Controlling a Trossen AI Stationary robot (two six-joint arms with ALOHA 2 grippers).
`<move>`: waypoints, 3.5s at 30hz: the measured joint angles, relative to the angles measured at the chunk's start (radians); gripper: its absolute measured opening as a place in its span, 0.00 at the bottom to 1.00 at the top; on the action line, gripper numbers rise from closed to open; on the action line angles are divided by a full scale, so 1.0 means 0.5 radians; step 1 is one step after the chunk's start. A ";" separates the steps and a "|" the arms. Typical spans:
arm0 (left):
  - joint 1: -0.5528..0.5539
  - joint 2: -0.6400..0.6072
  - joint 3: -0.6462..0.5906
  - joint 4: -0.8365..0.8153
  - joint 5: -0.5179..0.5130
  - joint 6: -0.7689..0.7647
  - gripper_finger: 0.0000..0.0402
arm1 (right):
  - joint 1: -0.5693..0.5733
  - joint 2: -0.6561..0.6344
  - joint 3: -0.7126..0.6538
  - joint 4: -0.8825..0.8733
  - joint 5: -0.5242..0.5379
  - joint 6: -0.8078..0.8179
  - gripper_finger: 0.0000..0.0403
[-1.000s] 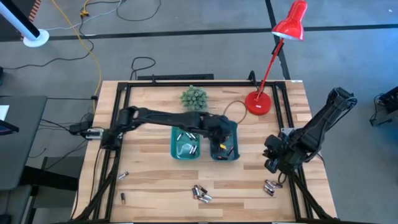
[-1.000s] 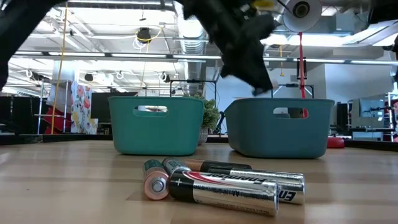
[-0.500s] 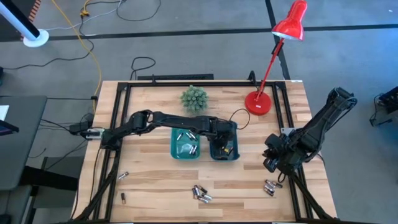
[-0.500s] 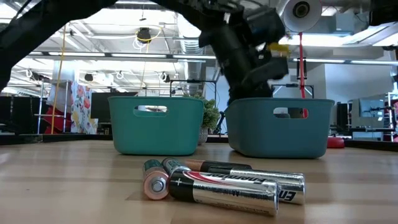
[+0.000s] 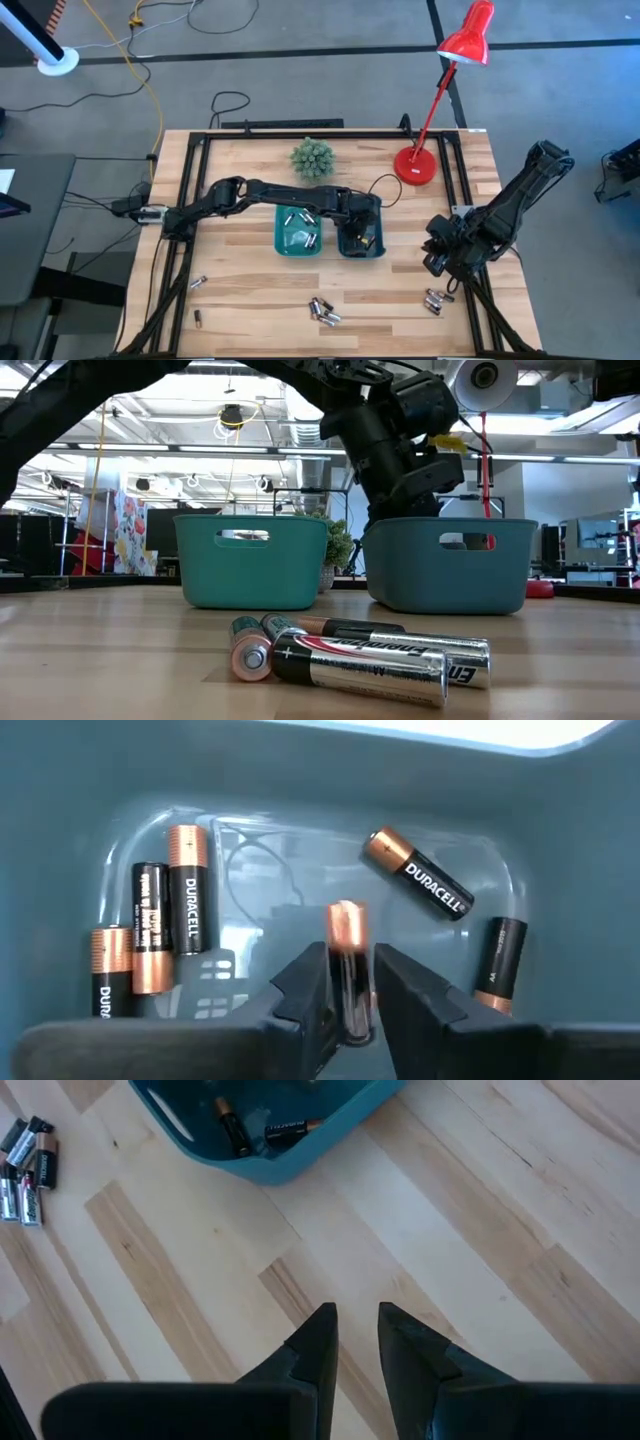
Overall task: Sort batteries
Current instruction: Put the black battery into the blue bin, then put the silver battery into the green bin
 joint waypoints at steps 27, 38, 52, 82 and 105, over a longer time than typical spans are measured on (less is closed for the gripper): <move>-0.067 -0.346 0.501 -1.441 -0.445 -0.147 0.31 | 0.000 0.007 -0.010 0.014 0.001 -0.006 0.23; -0.238 -1.064 -0.484 -1.713 -0.390 -0.703 0.31 | 0.000 0.059 -0.012 0.017 0.001 -0.023 0.23; -0.444 -1.531 -1.786 -1.561 0.231 -1.364 0.31 | 0.000 0.197 -0.012 0.034 0.002 -0.028 0.23; -0.766 -1.524 -2.621 -0.723 1.076 -1.379 0.31 | 0.000 0.197 -0.011 0.111 0.002 -0.017 0.23; -1.044 -1.528 -2.825 -0.311 1.104 -1.682 0.13 | 0.000 0.197 -0.011 0.105 0.008 -0.006 0.23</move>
